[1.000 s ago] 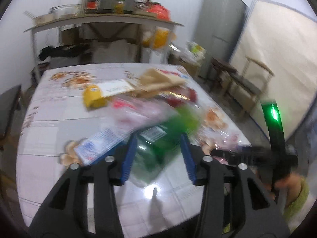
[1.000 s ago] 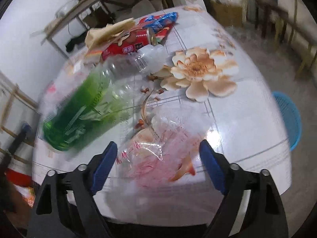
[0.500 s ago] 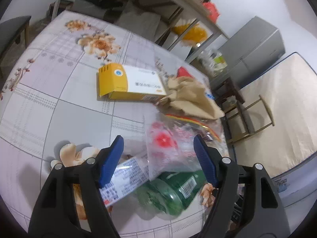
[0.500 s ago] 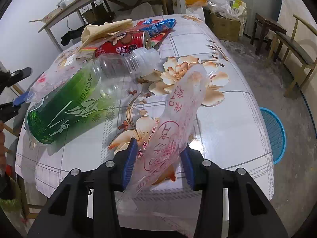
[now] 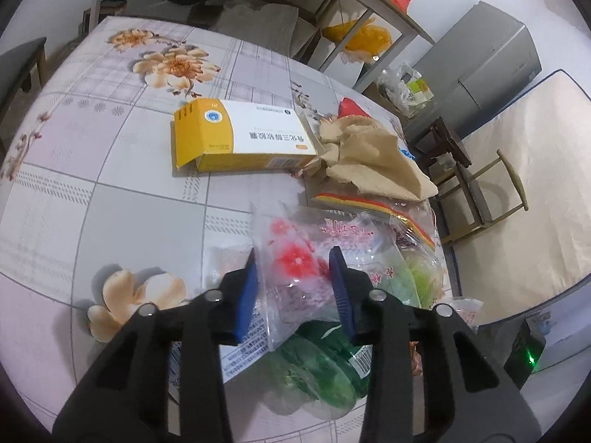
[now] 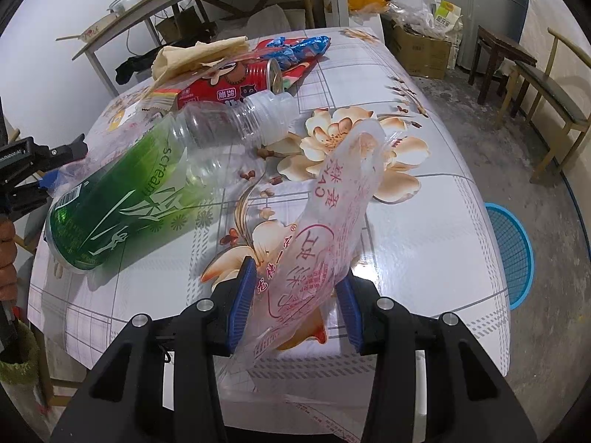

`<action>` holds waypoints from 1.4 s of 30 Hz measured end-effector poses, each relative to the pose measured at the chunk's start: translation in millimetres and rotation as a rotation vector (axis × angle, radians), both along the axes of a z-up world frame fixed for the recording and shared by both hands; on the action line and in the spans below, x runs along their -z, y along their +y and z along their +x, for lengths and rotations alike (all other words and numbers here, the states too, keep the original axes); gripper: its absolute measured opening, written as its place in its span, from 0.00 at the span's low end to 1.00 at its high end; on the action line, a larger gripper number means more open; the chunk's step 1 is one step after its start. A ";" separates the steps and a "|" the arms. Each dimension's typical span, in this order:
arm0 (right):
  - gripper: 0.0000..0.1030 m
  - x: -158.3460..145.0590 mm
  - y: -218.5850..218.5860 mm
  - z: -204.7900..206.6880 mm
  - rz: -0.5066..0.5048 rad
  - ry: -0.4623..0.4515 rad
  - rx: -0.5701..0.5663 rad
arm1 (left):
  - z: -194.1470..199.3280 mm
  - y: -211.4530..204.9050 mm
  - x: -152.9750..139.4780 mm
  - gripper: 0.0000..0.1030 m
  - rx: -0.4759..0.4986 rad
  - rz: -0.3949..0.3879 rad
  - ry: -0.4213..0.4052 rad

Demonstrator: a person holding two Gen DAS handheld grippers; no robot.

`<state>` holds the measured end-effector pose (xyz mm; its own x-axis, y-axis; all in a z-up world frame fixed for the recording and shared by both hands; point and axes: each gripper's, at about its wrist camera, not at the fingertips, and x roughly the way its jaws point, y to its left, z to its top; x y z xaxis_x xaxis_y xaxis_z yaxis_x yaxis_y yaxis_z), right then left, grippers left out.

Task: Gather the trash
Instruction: 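Lift the bag toward the wastebasket while the left tool grasps a small plastic bag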

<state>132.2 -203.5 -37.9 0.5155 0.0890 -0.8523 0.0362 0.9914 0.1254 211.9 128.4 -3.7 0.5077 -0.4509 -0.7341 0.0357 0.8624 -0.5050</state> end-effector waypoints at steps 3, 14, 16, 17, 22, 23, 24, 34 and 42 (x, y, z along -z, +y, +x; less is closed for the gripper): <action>0.41 0.0 0.0 -0.2 0.002 -0.001 0.001 | -1.3 0.6 -1.0 0.23 -0.004 -0.012 -0.002; 0.33 -0.3 -2.7 0.8 0.009 -0.002 -0.004 | -6.4 9.1 -9.1 0.11 -0.021 -0.047 -0.039; 0.30 0.1 -6.6 -0.4 0.027 -0.001 0.001 | -8.8 10.8 -12.6 0.08 -0.026 -0.052 -0.052; 0.27 0.3 -9.0 -0.9 0.037 -0.002 0.005 | -9.5 12.4 -13.8 0.08 -0.027 -0.057 -0.056; 0.17 0.5 -17.6 -2.3 0.072 -0.004 0.020 | -15.8 16.6 -28.1 0.06 -0.043 -0.066 -0.105; 0.17 0.1 -18.7 -2.8 0.072 -0.008 0.023 | -17.3 17.2 -31.9 0.06 -0.047 -0.066 -0.118; 0.17 -0.7 -20.4 -3.5 0.074 -0.013 0.026 | -18.9 17.5 -35.0 0.05 -0.051 -0.065 -0.129; 0.16 -6.8 -33.5 -8.2 0.116 -0.043 0.046 | -39.5 21.7 -72.6 0.04 -0.074 -0.002 -0.247; 0.16 -19.1 -43.4 -17.1 0.148 -0.083 0.061 | -56.3 16.1 -92.1 0.04 -0.062 0.024 -0.296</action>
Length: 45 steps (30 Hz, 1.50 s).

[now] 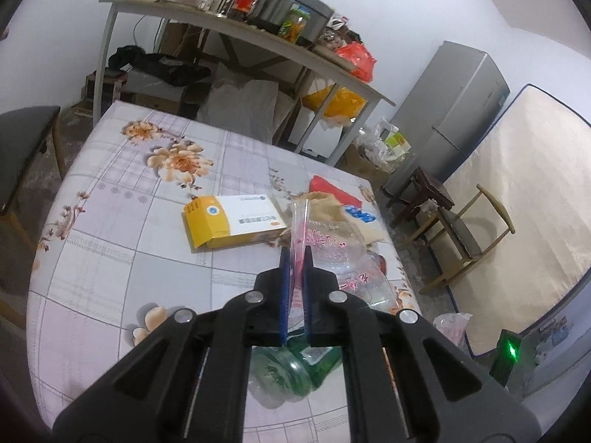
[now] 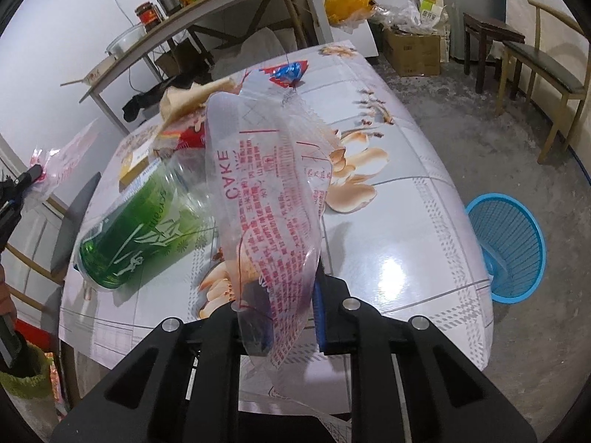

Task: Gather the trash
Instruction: 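Lift the bag toward the wastebasket while the left tool grasps a small plastic bag, then drop both bags into the blue wastebasket by opening both tools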

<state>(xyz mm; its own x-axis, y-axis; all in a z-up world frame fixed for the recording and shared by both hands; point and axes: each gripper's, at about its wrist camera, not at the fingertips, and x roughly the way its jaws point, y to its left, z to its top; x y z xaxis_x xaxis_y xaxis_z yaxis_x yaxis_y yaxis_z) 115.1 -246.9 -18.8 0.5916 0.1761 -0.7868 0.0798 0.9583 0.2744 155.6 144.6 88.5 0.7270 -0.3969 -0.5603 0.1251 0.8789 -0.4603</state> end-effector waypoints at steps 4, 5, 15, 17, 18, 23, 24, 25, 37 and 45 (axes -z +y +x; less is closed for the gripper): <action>0.16 -8.6 -13.8 -9.5 0.016 -0.027 0.025 | -7.9 -19.6 -13.4 0.04 0.042 0.021 -0.041; 0.16 -10.6 -17.7 -12.0 0.019 -0.033 0.034 | -9.2 -28.2 -16.7 0.04 0.062 0.029 -0.050; 0.16 -11.2 -112.8 -52.2 0.088 -0.053 0.277 | 6.3 -161.2 -29.7 0.04 0.348 0.029 -0.045; 0.16 -3.9 -141.8 -63.8 0.131 -0.038 0.353 | 12.4 -201.7 -27.0 0.04 0.412 0.041 -0.034; 0.16 2.1 -159.1 -71.1 0.158 -0.028 0.397 | 13.8 -216.0 -25.5 0.04 0.434 0.054 -0.032; 0.16 33.8 -210.7 -95.2 0.253 0.007 0.532 | 18.6 -313.3 -10.0 0.04 0.559 0.173 -0.024; 0.16 43.3 -222.0 -99.5 0.284 0.019 0.555 | 18.3 -329.6 -5.6 0.04 0.577 0.197 -0.024; 0.16 49.2 -227.9 -101.2 0.301 0.028 0.568 | 18.8 -350.7 0.8 0.04 0.607 0.215 -0.017; 0.33 134.2 -299.7 -38.9 0.352 0.099 0.626 | 63.3 -527.3 99.2 0.10 0.707 0.357 0.175; 0.64 190.2 -339.2 -23.9 0.373 0.149 0.740 | 89.7 -554.7 154.5 0.35 0.661 0.325 0.337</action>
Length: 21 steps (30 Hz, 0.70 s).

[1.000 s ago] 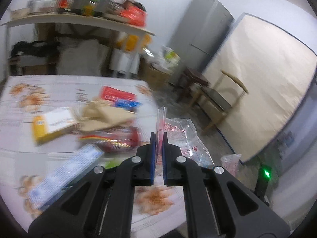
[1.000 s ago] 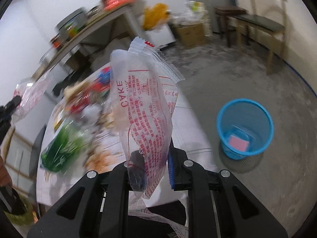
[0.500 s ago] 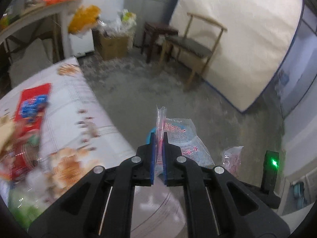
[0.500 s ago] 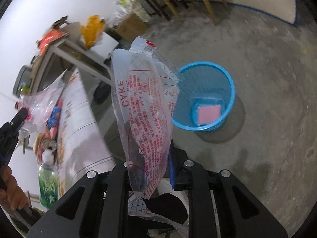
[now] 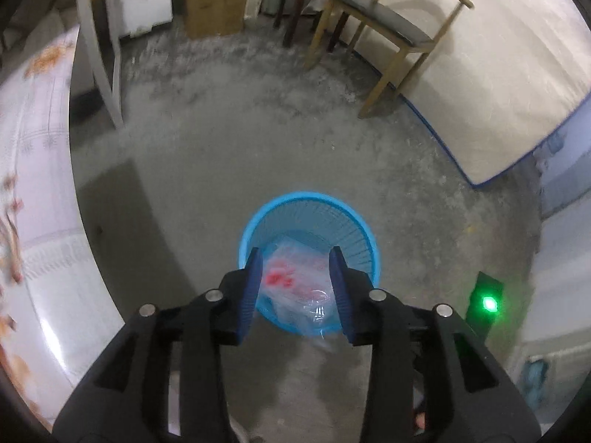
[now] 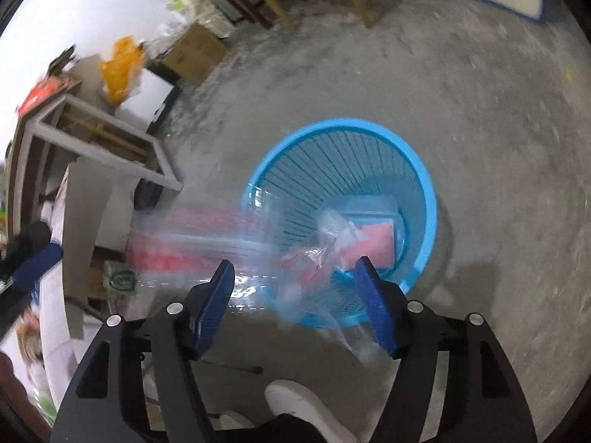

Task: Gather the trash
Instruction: 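Drop both bags into the blue wastebasket by opening both tools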

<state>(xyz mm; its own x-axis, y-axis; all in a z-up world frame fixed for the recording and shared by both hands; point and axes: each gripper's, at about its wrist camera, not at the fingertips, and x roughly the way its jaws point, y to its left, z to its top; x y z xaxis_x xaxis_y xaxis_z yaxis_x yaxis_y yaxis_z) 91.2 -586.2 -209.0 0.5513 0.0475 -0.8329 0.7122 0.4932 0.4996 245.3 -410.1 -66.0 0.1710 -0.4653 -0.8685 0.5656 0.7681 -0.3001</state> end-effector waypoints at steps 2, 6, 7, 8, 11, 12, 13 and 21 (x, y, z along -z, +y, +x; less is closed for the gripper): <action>0.66 -0.3 1.6 -7.1 -0.004 -0.006 0.011 | 1.5 7.6 -2.4 0.37 -0.003 -0.020 0.005; 0.67 -7.4 7.5 -23.1 -0.012 -0.023 0.022 | -3.2 23.1 -19.0 0.38 0.010 -0.042 -0.023; 0.67 -8.8 6.5 -29.3 -0.008 -0.032 0.023 | -3.6 27.0 -24.6 0.38 0.010 -0.051 -0.027; 0.67 -12.7 9.2 -33.8 -0.005 -0.042 0.023 | -6.7 33.8 -34.0 0.38 0.015 -0.068 -0.035; 0.67 -27.2 16.3 -47.6 0.000 -0.072 0.011 | -19.4 50.6 -55.5 0.44 0.038 -0.100 -0.077; 0.68 -32.5 20.3 -53.4 0.001 -0.082 0.007 | -23.4 56.3 -59.9 0.45 0.045 -0.105 -0.090; 0.71 -38.8 24.6 -59.9 0.004 -0.096 0.003 | -28.5 63.6 -64.8 0.47 0.052 -0.108 -0.102; 0.73 -86.9 61.0 -90.2 0.028 -0.153 -0.066 | -81.9 175.0 -96.2 0.54 0.043 -0.201 -0.195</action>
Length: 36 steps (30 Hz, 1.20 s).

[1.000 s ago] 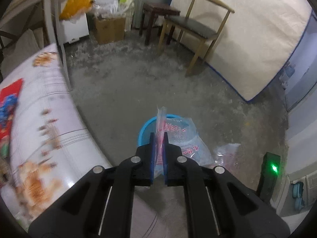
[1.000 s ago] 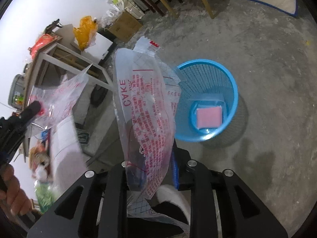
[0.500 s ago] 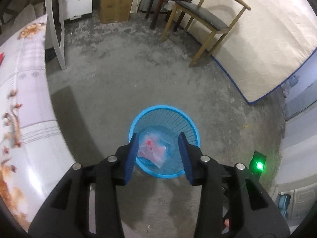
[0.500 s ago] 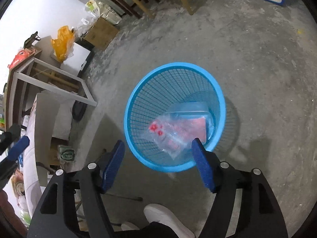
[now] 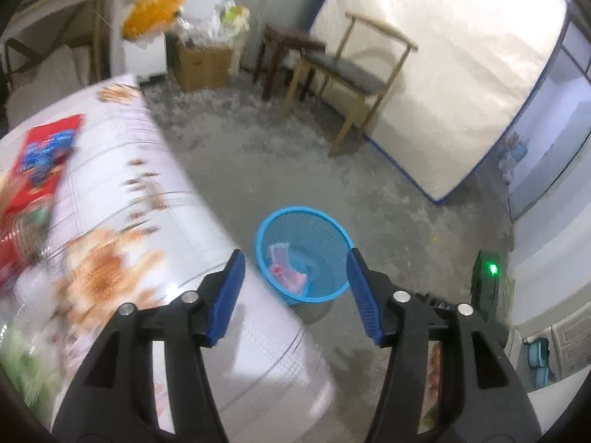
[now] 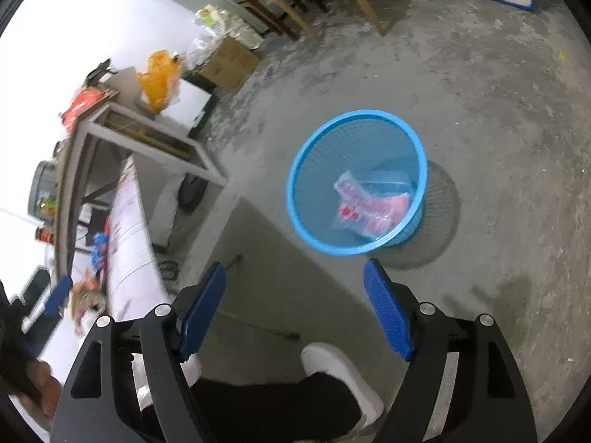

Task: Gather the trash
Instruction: 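Drop both bags into the blue wastebasket by opening both tools, then reach the left tool to the toothpaste box and grasp it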

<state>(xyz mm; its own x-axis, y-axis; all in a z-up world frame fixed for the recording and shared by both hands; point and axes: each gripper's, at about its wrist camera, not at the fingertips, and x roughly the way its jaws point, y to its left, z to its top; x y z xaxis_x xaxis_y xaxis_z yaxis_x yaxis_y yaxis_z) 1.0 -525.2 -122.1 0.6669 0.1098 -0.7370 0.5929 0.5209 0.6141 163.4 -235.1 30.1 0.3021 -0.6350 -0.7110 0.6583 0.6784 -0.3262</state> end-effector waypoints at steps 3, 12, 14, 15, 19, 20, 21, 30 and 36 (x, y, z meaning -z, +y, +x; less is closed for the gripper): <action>0.73 -25.3 17.6 4.0 -0.029 -0.022 -0.063 | -21.1 58.5 -10.6 0.54 -0.040 -0.056 -0.051; 0.76 -85.5 108.0 47.1 0.011 -0.156 -0.318 | -52.3 231.2 -37.8 0.67 -0.359 -0.046 -0.279; 0.76 -86.9 136.6 62.7 0.040 -0.159 -0.399 | -40.5 250.9 -29.3 0.67 -0.449 0.041 -0.285; 0.76 -87.5 151.4 71.3 0.051 -0.157 -0.441 | -32.1 256.1 -21.3 0.67 -0.447 0.070 -0.272; 0.76 -94.6 210.6 97.3 0.082 -0.162 -0.573 | -10.6 264.5 4.8 0.67 -0.450 0.153 -0.172; 0.76 -96.3 219.0 100.9 0.082 -0.166 -0.587 | -11.3 268.8 8.7 0.67 -0.444 0.124 -0.142; 0.76 -99.4 228.7 104.1 0.078 -0.170 -0.600 | -16.3 272.2 10.8 0.67 -0.438 0.102 -0.130; 0.76 -100.6 269.4 126.4 0.025 -0.097 -0.625 | -61.7 252.5 14.3 0.67 -0.201 -0.169 -0.007; 0.76 -78.2 284.7 142.1 0.028 -0.019 -0.624 | -86.8 245.7 20.3 0.67 -0.088 -0.302 0.050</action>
